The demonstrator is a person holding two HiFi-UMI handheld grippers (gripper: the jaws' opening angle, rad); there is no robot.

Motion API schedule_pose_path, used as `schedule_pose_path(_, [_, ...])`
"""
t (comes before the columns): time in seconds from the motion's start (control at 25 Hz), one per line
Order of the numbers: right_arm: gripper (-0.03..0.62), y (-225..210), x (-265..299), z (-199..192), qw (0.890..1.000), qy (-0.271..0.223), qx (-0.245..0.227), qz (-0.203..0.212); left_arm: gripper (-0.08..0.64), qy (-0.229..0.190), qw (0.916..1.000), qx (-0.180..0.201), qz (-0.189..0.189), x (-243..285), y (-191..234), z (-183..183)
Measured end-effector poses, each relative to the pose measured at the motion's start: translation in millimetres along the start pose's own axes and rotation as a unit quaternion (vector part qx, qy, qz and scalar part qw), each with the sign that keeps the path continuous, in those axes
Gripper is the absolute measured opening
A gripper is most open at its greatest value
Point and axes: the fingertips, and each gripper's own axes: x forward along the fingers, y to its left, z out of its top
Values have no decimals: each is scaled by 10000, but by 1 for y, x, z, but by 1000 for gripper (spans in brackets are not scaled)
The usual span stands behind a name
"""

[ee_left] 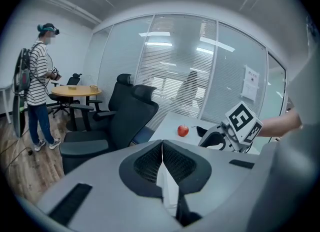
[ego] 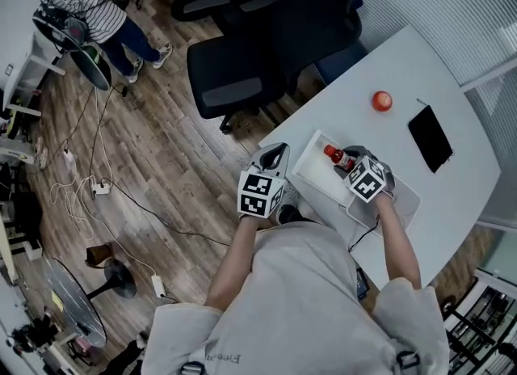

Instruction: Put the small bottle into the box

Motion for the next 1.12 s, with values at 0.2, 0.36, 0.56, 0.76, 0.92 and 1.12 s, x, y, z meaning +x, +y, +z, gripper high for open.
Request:
schedule_pose_path(0.2, [221,-1,14,-7,9996,242,-90,77,29,-1,10000,-64,-40,2,-7,-4])
schedule_pose_path(0.36, [221,3,31,-13,9991,379,-83,191,29,22,9999,-104,-54,-1,-13,-14])
schedule_pose_path(0.56, [221,3,44,-20,9982,553,-16,247,29,26,9998,-171,-26,-10,-16,-19])
schedule_pose_path(0.76, [221,4,59,-26,9973,687,23,272,29,42,9998,-198,63,-17,-13,-24])
schedule_pose_path(0.92, [221,4,66,-26,9968,746,154,241,29,26,9997,-223,115,-21,-7,-24])
schedule_pose_path(1.12, [222,7,74,-31,9953,914,224,242,29,-9,9997,-204,164,-21,1,-16])
